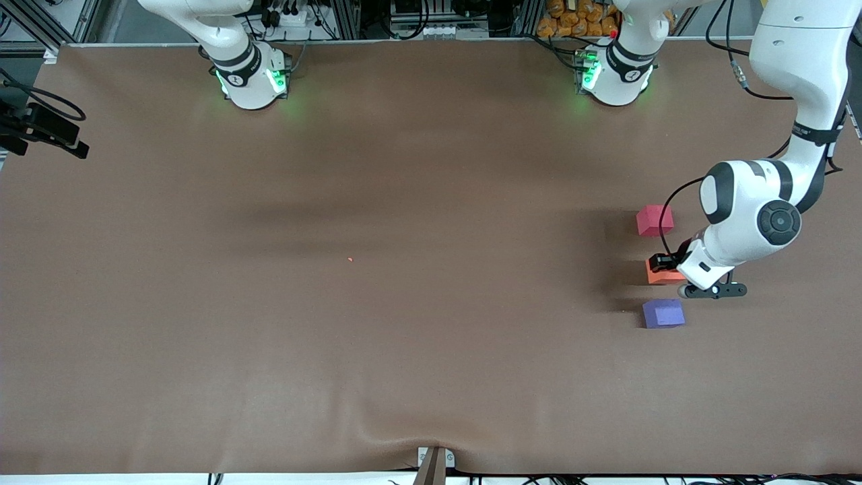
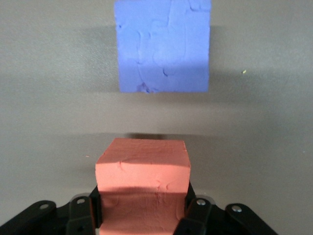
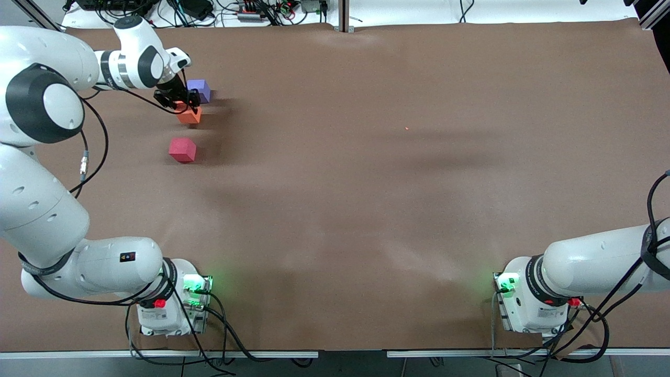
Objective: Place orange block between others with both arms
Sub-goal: 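Lower the orange cube onto the table and open the left gripper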
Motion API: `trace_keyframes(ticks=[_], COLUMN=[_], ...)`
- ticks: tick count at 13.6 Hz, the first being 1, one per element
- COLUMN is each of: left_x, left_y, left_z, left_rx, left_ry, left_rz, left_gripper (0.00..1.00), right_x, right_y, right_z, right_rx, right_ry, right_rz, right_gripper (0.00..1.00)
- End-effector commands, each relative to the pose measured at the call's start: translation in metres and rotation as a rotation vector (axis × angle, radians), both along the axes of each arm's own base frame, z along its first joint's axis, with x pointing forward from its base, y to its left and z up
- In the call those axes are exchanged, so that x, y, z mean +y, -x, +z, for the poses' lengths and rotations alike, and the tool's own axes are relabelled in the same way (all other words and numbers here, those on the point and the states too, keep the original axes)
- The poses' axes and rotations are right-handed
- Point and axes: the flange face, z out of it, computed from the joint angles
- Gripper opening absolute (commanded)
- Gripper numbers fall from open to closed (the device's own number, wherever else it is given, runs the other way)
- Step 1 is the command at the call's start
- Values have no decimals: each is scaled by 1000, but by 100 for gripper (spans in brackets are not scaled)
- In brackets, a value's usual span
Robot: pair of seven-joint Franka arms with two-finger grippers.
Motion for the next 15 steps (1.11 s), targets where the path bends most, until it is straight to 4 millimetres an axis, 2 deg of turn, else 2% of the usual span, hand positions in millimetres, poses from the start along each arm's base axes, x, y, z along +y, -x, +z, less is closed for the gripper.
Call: trace_keyframes(ticks=[1,4,14,15], left_x=[1,0,1,1], left_y=[7,8,9,8], left_z=[2,-1,-20,-20], left_rx=[-16,-12,-2,-2], left_ry=[-9,-7,1,1], left_rz=[-64,-90,-101,-101], left_gripper=[10,13,15,19], right_x=[4,5,7,8], right_y=[-1,-2,-3,-3], right_z=[2,0,0,0], right_rx=[0,3,3,3], right_ry=[23,23,23,23], right_rz=[-8,-5,-2,1], right_gripper=[100,100,100,100])
